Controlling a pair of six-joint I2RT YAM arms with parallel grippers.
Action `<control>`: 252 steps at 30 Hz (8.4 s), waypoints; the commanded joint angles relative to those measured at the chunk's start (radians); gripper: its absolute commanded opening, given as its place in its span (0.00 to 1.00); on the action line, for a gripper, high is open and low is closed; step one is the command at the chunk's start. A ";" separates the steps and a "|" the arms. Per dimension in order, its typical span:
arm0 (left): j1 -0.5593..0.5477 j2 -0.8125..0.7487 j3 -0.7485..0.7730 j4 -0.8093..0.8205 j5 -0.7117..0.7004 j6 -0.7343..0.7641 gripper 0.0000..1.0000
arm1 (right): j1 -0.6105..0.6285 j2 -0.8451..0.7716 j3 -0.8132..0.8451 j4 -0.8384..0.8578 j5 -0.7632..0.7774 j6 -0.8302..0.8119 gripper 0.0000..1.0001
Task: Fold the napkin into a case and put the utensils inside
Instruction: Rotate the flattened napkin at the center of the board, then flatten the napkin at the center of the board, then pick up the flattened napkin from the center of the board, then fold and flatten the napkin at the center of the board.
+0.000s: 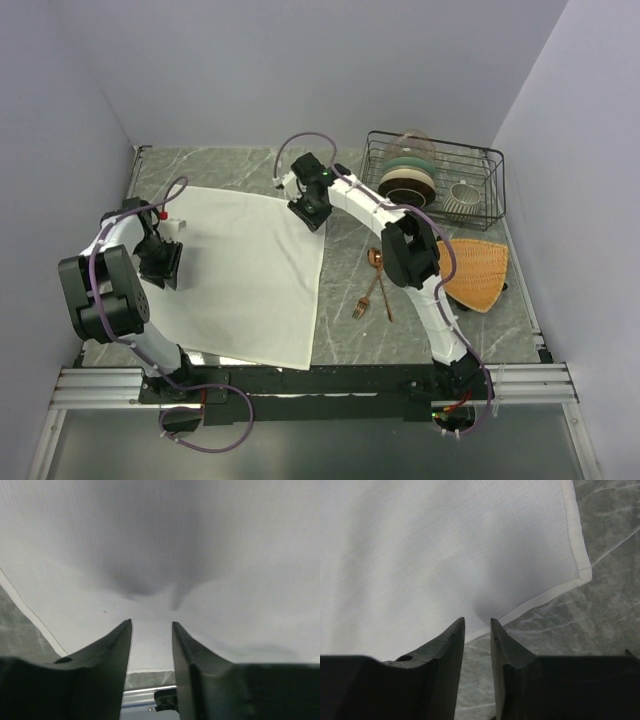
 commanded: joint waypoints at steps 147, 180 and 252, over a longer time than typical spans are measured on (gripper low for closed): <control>0.034 0.705 0.797 0.354 0.202 -0.324 0.33 | -0.202 0.287 0.347 0.242 0.015 0.578 0.48; 0.012 0.371 0.553 0.446 0.309 -0.242 0.01 | -0.143 0.214 0.266 0.237 0.067 0.530 0.00; 0.070 0.323 0.677 -0.045 0.285 0.104 0.01 | -0.098 -0.426 -0.343 0.231 -0.172 0.333 0.00</control>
